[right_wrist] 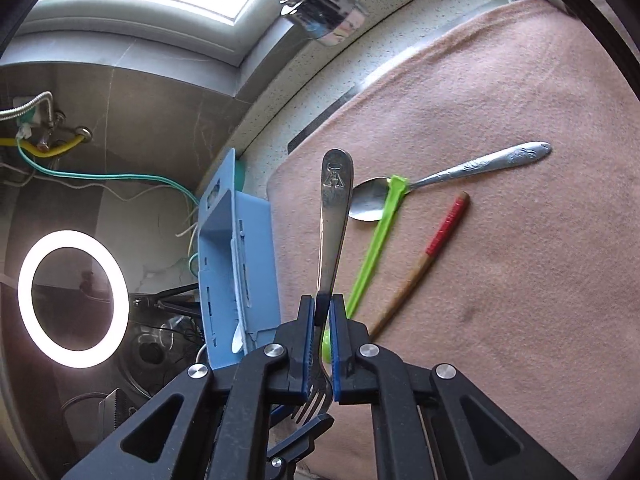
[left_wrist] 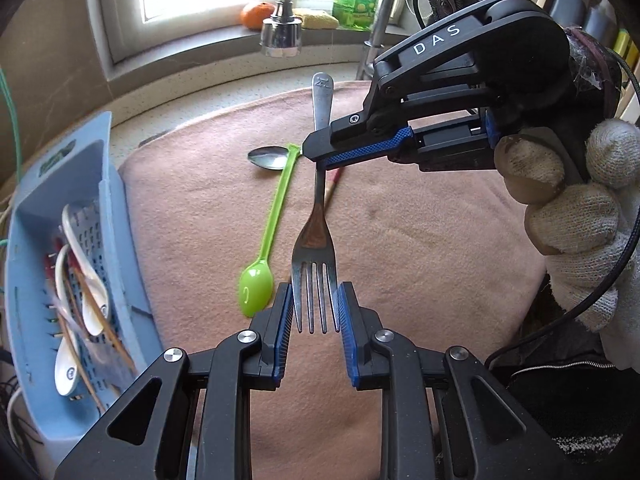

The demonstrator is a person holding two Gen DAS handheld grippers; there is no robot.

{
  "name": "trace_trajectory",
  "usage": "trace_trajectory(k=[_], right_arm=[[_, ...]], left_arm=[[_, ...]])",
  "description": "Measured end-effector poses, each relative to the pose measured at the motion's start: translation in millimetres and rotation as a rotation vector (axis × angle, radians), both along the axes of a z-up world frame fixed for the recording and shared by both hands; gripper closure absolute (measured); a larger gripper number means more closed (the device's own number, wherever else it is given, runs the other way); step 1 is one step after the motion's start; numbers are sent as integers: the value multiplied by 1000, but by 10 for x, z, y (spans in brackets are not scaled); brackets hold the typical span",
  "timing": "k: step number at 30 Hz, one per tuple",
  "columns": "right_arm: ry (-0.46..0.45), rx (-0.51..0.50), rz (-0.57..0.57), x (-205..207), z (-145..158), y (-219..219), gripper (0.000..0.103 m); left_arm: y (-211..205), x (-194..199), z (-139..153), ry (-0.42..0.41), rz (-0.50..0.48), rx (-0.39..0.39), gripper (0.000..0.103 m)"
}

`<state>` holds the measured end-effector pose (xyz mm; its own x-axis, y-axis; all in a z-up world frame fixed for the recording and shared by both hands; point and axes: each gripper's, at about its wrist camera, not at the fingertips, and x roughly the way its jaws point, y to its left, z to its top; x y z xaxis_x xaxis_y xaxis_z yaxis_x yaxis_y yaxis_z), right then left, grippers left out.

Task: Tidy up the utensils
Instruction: 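Lift the fork with the right gripper and carry it over the basket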

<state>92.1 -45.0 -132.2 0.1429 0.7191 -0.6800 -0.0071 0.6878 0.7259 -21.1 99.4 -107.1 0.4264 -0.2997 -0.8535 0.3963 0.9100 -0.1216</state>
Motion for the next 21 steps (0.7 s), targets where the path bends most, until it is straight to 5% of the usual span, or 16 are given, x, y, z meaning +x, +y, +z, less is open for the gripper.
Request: trace_trajectory(k=[9, 21], right_arm=[[-81, 4, 147, 121, 319, 816, 97], [-133, -49, 278, 254, 330, 1593, 97]], left_arm=[[571, 31, 105, -58, 147, -12, 82], [1086, 186, 41, -60, 284, -20, 81]])
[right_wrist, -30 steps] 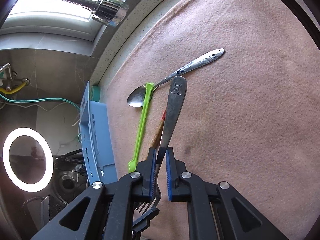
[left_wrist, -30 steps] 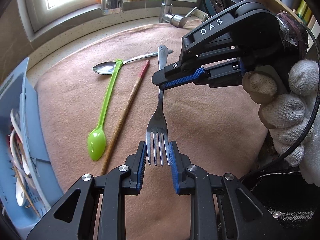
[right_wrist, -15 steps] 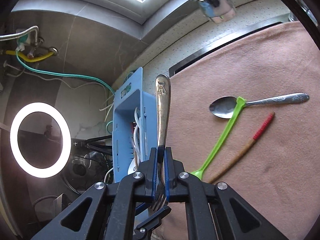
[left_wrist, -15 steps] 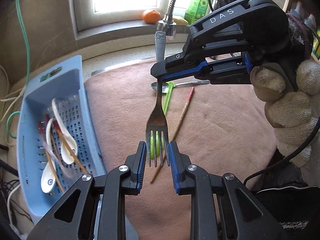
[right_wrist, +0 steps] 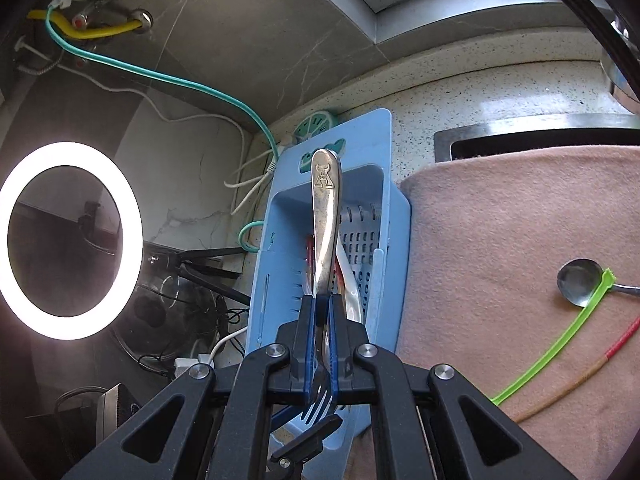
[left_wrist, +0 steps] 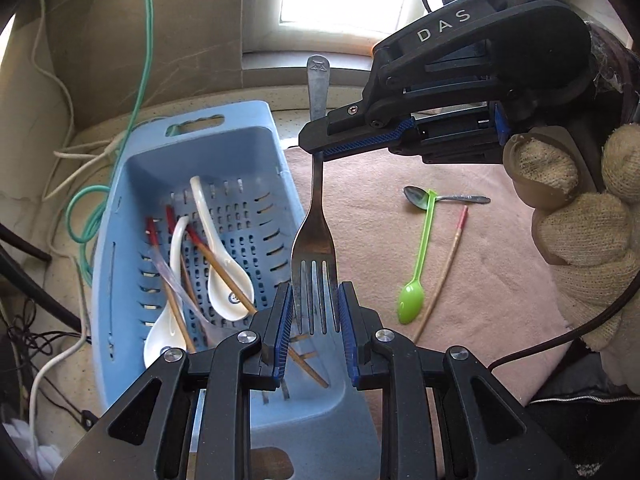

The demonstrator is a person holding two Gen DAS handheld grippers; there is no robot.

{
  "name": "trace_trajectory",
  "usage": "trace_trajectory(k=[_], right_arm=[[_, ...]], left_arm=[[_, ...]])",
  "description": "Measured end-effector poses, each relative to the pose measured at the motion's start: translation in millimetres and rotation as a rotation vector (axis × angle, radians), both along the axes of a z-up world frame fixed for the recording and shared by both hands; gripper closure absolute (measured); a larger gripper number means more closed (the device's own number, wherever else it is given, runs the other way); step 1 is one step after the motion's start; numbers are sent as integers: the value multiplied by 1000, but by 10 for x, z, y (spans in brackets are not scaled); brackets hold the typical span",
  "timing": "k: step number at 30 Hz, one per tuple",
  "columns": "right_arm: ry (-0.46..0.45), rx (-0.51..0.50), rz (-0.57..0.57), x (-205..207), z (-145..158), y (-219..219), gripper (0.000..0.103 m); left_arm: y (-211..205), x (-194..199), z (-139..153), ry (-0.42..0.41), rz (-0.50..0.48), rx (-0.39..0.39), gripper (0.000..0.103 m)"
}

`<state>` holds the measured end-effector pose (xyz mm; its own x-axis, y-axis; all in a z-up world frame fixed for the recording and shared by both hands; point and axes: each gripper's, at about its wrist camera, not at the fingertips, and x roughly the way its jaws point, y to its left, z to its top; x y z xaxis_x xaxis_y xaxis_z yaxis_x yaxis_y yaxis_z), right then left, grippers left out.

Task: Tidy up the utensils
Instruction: 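Lift the fork with the right gripper and carry it over the basket, then open the right gripper to drop the fork into the basket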

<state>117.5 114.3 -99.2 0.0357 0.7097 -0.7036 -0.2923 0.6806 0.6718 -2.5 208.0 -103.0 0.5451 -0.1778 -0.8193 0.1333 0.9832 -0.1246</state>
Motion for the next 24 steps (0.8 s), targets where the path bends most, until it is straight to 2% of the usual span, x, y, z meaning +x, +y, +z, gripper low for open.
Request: trace_trajectory(k=[5, 8, 9, 10, 12, 16, 24], right_arm=[[-48, -31, 26, 64, 20, 175, 96], [-91, -66, 43, 95, 48, 256, 92], [-98, -76, 50, 107, 51, 276, 83], [-108, -76, 55, 113, 60, 287, 66], [-143, -73, 58, 112, 96, 291, 53], [-208, -85, 89, 84, 178, 318, 53], [-221, -76, 84, 73, 229, 223, 53]], left_arm=[[137, 101, -29, 2, 32, -5, 82], [197, 147, -19, -1, 55, -9, 81], [214, 159, -15, -2, 69, -2, 79], [238, 178, -24, 3, 81, 3, 74], [282, 206, -37, 4, 98, 9, 55], [327, 205, -34, 7, 119, 14, 54], [294, 160, -5, 4, 118, 20, 54]])
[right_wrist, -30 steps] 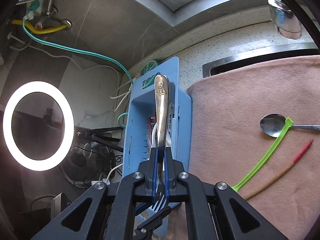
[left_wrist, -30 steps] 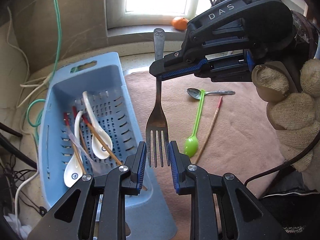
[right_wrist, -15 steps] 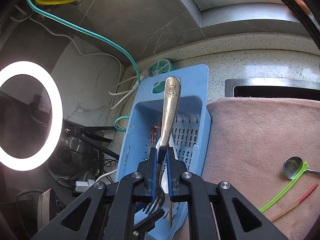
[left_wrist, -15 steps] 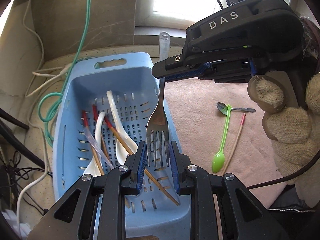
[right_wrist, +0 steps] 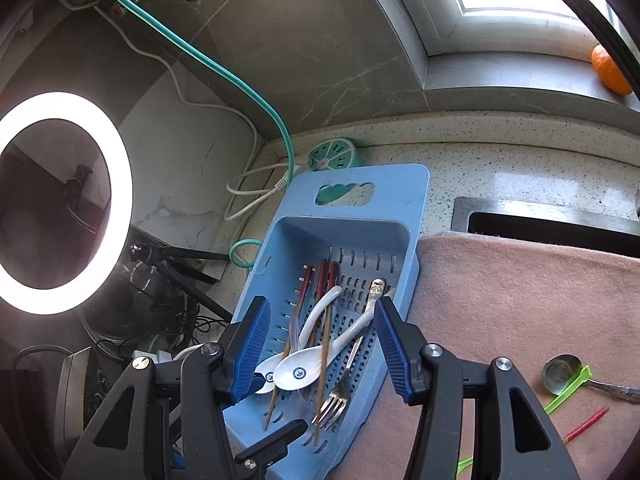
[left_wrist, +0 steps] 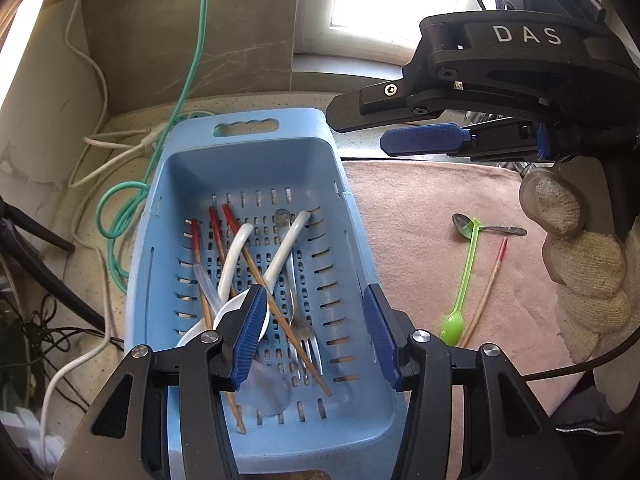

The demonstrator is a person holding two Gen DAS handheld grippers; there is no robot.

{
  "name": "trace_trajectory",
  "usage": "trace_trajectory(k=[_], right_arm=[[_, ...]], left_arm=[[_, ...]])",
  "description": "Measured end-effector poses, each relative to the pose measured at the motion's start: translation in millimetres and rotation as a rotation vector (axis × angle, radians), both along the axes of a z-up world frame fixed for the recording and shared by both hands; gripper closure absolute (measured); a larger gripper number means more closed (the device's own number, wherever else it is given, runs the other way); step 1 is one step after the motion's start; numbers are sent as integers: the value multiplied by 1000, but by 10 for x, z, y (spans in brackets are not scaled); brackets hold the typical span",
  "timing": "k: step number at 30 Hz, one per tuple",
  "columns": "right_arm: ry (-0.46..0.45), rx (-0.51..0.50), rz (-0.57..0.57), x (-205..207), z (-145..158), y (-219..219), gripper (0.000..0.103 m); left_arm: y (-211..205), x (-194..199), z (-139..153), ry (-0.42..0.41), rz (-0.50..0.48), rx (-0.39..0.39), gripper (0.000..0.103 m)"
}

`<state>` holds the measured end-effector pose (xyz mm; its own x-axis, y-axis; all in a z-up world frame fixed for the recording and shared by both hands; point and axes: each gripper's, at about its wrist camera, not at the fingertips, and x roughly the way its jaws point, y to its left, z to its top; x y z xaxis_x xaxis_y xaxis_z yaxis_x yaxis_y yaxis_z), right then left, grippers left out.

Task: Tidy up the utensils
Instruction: 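Open the right gripper to drop the fork into the basket, then move both tools back over the green spoon and red-tipped chopstick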

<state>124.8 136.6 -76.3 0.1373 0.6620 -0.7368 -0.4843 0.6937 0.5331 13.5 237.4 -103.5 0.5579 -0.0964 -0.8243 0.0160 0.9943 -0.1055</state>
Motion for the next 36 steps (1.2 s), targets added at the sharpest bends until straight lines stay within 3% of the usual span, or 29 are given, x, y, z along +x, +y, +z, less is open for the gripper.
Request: trace_trajectory(k=[10, 22, 29, 36], right_arm=[[-32, -1, -39, -75, 138, -480, 53], [-48, -11, -204, -85, 184, -1717, 50], [3, -42, -294, -152, -23, -2298, 50], [121, -63, -336, -323, -418, -2377, 51]], left_arm=[[-168, -93, 118, -20, -15, -1, 54], [-656, -142, 163, -29, -110, 1, 54], [-1030, -73, 23, 12, -203, 7, 54], [-1337, 94, -136, 74, -306, 30, 55]])
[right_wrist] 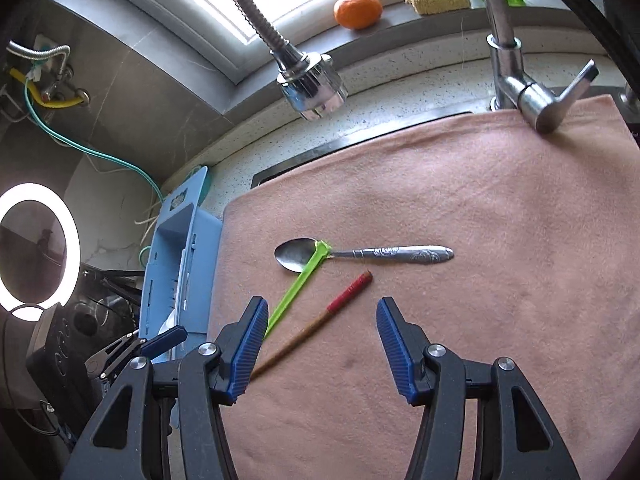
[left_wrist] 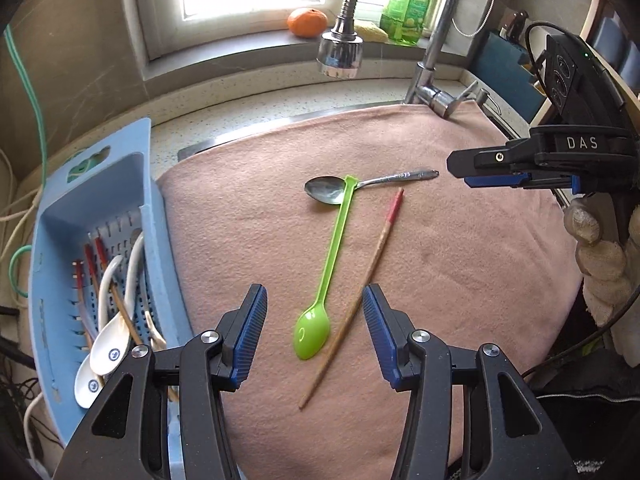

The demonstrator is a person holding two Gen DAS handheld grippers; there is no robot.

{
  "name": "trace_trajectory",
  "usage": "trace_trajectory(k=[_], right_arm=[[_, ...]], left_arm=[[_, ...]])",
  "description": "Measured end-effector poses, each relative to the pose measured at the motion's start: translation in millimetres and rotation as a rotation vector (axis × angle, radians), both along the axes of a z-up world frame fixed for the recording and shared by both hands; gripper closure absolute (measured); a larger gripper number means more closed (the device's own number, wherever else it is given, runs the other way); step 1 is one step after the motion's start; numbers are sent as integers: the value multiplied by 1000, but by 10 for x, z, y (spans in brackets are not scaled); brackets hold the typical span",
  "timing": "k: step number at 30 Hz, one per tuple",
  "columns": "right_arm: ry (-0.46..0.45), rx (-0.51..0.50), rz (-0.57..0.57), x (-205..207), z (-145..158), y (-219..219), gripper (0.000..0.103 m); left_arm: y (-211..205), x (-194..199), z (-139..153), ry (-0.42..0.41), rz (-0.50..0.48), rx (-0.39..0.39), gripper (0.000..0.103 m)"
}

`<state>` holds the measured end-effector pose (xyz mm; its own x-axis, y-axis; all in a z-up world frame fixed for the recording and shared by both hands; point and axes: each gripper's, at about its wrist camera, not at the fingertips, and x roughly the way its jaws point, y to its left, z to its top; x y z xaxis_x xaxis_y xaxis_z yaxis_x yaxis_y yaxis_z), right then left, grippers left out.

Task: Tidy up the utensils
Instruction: 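Move both tools back over the green spoon and red-tipped chopstick, then close the left gripper on the green spoon while the right grips the chopstick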

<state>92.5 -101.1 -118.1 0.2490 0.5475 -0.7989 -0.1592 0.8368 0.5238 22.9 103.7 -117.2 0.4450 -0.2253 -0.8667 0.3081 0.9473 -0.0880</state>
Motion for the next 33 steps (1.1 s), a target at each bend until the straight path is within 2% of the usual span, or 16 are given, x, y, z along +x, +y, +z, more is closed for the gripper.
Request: trace_trajectory(k=[2, 6, 10, 12, 20, 25, 30, 33], right_arm=[[12, -17, -7, -44, -83, 58, 54], [78, -16, -38, -90, -277, 171, 70], [122, -19, -51, -82, -424, 334, 82], [136, -27, -66, -63, -474, 393, 85], [191, -50, -118, 43, -629, 516, 87], [187, -87, -103, 80, -648, 611, 87], [162, -154, -39, 115, -632, 737, 87], [155, -167, -11, 133, -634, 758, 88]], left_arm=[[-53, 82, -51, 21, -23, 1, 59], [-182, 235, -176, 68, -80, 27, 74], [-328, 356, -310, 108, -148, 65, 76], [-360, 407, -374, 124, -164, 83, 82], [-289, 523, -521, 176, -165, 68, 84], [-317, 547, -560, 182, -182, 77, 84], [-305, 572, -564, 179, -168, 98, 96], [-265, 550, -565, 181, -162, 94, 97]])
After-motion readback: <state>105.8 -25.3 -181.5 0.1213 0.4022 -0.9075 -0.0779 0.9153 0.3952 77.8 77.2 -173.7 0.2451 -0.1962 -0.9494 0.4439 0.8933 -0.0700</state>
